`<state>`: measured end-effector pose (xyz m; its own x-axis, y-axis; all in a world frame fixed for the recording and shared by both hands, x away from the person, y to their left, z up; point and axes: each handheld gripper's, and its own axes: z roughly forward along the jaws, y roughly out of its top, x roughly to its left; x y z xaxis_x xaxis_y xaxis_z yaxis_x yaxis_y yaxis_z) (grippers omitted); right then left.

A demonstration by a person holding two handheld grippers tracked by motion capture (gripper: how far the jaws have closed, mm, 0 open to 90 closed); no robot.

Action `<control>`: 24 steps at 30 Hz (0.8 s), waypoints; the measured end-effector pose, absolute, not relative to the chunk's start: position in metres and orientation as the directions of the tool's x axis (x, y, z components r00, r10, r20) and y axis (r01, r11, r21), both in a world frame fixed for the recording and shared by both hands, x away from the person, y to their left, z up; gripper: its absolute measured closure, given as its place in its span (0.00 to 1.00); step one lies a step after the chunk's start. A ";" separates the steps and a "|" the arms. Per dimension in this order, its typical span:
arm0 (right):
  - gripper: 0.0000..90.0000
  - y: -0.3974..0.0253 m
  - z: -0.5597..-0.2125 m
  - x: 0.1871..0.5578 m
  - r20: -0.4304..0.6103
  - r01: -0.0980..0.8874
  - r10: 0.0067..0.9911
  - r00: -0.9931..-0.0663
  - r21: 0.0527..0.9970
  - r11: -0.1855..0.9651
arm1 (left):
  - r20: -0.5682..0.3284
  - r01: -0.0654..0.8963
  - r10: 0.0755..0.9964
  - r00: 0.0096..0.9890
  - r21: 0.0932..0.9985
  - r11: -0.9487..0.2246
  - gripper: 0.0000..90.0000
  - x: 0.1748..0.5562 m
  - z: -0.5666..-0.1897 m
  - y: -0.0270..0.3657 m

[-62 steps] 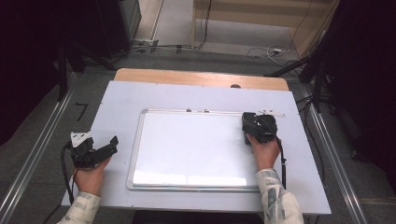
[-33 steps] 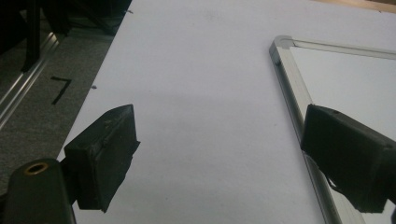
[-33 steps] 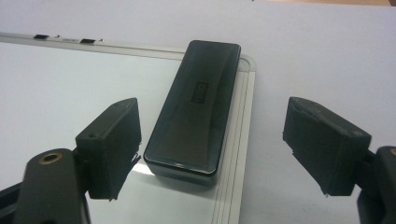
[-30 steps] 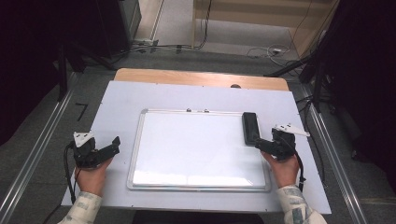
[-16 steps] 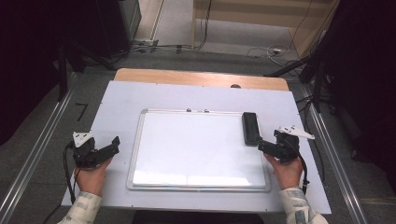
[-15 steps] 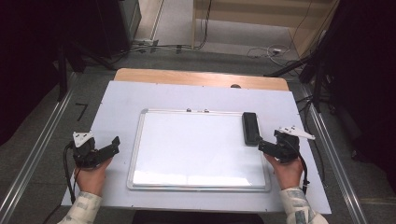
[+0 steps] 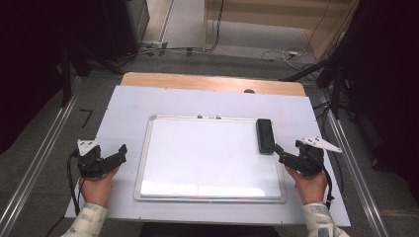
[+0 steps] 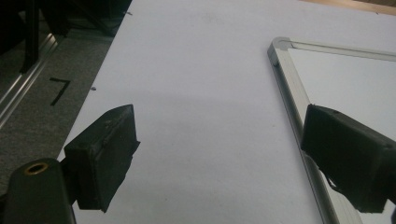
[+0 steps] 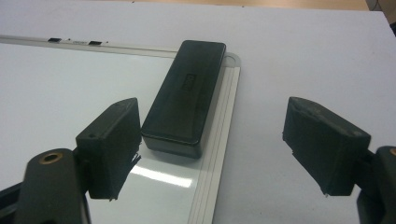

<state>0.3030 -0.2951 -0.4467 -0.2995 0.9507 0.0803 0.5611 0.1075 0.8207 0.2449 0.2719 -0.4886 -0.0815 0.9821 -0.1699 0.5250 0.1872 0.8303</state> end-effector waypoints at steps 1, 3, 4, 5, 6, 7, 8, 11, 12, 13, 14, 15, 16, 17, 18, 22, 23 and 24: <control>0.20 -0.296 -0.446 0.302 0.080 0.560 0.951 -0.300 0.821 0.108 | -0.170 0.524 0.982 -0.082 0.831 0.188 0.13 0.245 -0.489 0.272; 0.20 -0.298 -0.446 0.301 0.081 0.561 0.951 -0.298 0.821 0.105 | -0.171 0.524 0.982 -0.081 0.830 0.188 0.13 0.245 -0.489 0.272; 0.20 -0.299 -0.446 0.300 0.079 0.558 0.951 -0.298 0.823 0.107 | -0.171 0.525 0.982 -0.080 0.830 0.188 0.13 0.245 -0.489 0.272; 0.20 -0.300 -0.446 0.299 0.076 0.560 0.952 -0.295 0.821 0.108 | -0.171 0.525 0.982 -0.080 0.831 0.187 0.13 0.245 -0.489 0.272; 0.20 -0.301 -0.445 0.299 0.073 0.560 0.953 -0.293 0.821 0.109 | -0.171 0.524 0.982 -0.080 0.831 0.187 0.13 0.245 -0.489 0.272; 0.20 -0.302 -0.445 0.298 0.070 0.558 0.953 -0.295 0.822 0.112 | -0.171 0.524 0.982 -0.079 0.831 0.187 0.13 0.245 -0.489 0.272; 0.20 -0.302 -0.445 0.297 0.066 0.559 0.954 -0.293 0.821 0.115 | -0.172 0.524 0.982 -0.080 0.830 0.188 0.13 0.245 -0.489 0.272; 0.20 -0.305 -0.445 0.295 0.061 0.557 0.955 -0.290 0.822 0.117 | -0.172 0.525 0.982 -0.079 0.830 0.188 0.13 0.245 -0.489 0.272; 0.20 -0.306 -0.445 0.295 0.064 0.559 0.956 -0.286 0.822 0.112 | -0.172 0.524 0.982 -0.079 0.831 0.188 0.13 0.245 -0.489 0.272; 0.20 -0.307 -0.445 0.294 0.061 0.555 0.956 -0.288 0.824 0.114 | -0.172 0.524 0.982 -0.079 0.831 0.187 0.13 0.245 -0.489 0.272; 0.20 -0.308 -0.444 0.294 0.061 0.554 0.956 -0.286 0.825 0.113 | -0.172 0.525 0.982 -0.079 0.831 0.187 0.13 0.245 -0.489 0.272; 0.20 -0.309 -0.444 0.293 0.062 0.555 0.957 -0.283 0.825 0.111 | -0.172 0.524 0.982 -0.079 0.831 0.187 0.13 0.245 -0.489 0.272; 0.20 -0.310 -0.444 0.293 0.060 0.554 0.958 -0.281 0.825 0.111 | -0.171 0.524 0.982 -0.080 0.831 0.188 0.13 0.245 -0.489 0.272; 0.20 -0.311 -0.444 0.292 0.059 0.554 0.959 -0.279 0.825 0.110 | -0.171 0.524 0.982 -0.080 0.831 0.188 0.13 0.245 -0.489 0.272; 0.20 -0.313 -0.444 0.291 0.055 0.553 0.960 -0.275 0.826 0.111 | -0.172 0.525 0.982 -0.080 0.830 0.188 0.13 0.245 -0.489 0.272; 0.20 -0.319 -0.444 0.289 0.056 0.550 0.962 -0.267 0.828 0.104 | -0.167 0.528 0.983 -0.077 0.829 0.182 0.13 0.245 -0.489 0.271; 0.20 -0.321 -0.444 0.288 0.057 0.551 0.963 -0.263 0.828 0.102 | -0.166 0.528 0.983 -0.076 0.830 0.181 0.13 0.245 -0.489 0.271; 0.20 -0.322 -0.444 0.287 0.059 0.553 0.964 -0.261 0.828 0.099 | -0.166 0.528 0.983 -0.076 0.830 0.181 0.13 0.245 -0.489 0.271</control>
<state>0.2875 -0.3220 -0.4436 -0.2605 0.9637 0.0588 0.5526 0.0989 0.8275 0.2454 0.2712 -0.4889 -0.0759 0.9832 -0.1659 0.5283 0.1808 0.8296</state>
